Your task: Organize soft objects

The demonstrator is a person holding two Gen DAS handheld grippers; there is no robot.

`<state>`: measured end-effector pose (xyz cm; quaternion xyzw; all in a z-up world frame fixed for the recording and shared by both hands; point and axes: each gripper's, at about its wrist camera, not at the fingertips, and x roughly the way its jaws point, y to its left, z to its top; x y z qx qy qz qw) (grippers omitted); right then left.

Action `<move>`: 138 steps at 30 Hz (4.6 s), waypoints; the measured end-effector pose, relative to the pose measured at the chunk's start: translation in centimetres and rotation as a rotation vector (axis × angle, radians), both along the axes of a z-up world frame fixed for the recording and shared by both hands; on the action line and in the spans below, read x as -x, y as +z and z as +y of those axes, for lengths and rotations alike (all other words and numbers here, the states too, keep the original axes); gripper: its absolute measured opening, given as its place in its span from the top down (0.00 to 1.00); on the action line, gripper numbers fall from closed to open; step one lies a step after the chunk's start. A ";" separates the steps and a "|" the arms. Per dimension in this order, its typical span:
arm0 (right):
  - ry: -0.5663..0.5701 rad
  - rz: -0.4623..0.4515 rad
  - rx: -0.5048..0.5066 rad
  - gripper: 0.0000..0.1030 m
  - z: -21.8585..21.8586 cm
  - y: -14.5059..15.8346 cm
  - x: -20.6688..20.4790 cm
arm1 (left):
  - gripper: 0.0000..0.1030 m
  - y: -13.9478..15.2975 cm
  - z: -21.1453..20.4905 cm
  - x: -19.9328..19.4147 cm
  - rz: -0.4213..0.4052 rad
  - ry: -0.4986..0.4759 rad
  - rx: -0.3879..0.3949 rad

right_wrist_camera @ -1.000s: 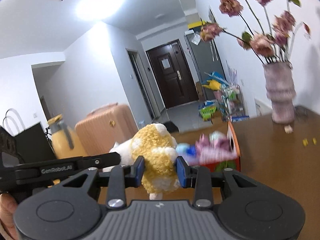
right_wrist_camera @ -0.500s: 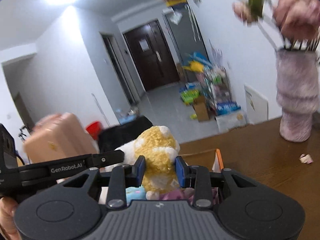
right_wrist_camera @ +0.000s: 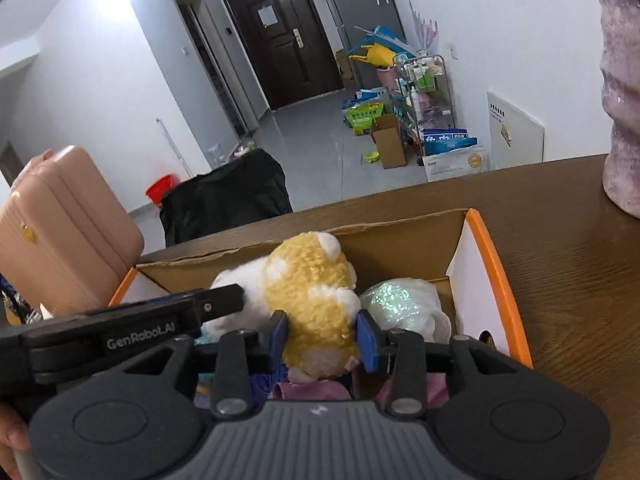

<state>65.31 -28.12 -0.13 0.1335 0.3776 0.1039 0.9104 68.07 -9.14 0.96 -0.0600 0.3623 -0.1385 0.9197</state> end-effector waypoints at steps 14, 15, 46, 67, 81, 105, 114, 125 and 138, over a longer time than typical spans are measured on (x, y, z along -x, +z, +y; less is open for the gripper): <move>-0.036 -0.162 0.094 0.27 -3.0 9.4 7.1 | 0.18 7.1 4.9 8.7 -0.147 0.105 -0.191; -0.046 -0.183 0.126 0.19 -3.2 10.0 8.1 | 0.09 7.5 5.3 9.7 -0.171 0.109 -0.198; -0.097 -0.542 0.214 0.00 -0.3 7.5 42.0 | 0.00 5.4 10.6 45.7 -0.441 0.262 -0.178; -0.054 -0.536 0.200 0.00 6.3 0.6 67.0 | 0.00 -0.9 13.3 69.5 -0.490 0.309 -0.258; -0.057 -0.530 0.203 0.00 6.4 0.9 66.7 | 0.00 0.3 13.2 69.1 -0.502 0.303 -0.240; -0.075 -0.523 0.189 0.00 5.8 0.9 66.6 | 0.00 0.5 13.1 69.4 -0.517 0.294 -0.241; -0.076 -0.525 0.190 0.00 5.8 0.9 66.6 | 0.00 0.5 13.0 69.4 -0.517 0.294 -0.242; -0.081 -0.523 0.188 0.00 5.7 1.0 66.5 | 0.00 0.5 13.0 69.4 -0.517 0.292 -0.242; -0.074 -0.528 0.193 0.00 5.7 0.8 66.6 | 0.00 0.5 12.8 69.4 -0.519 0.292 -0.241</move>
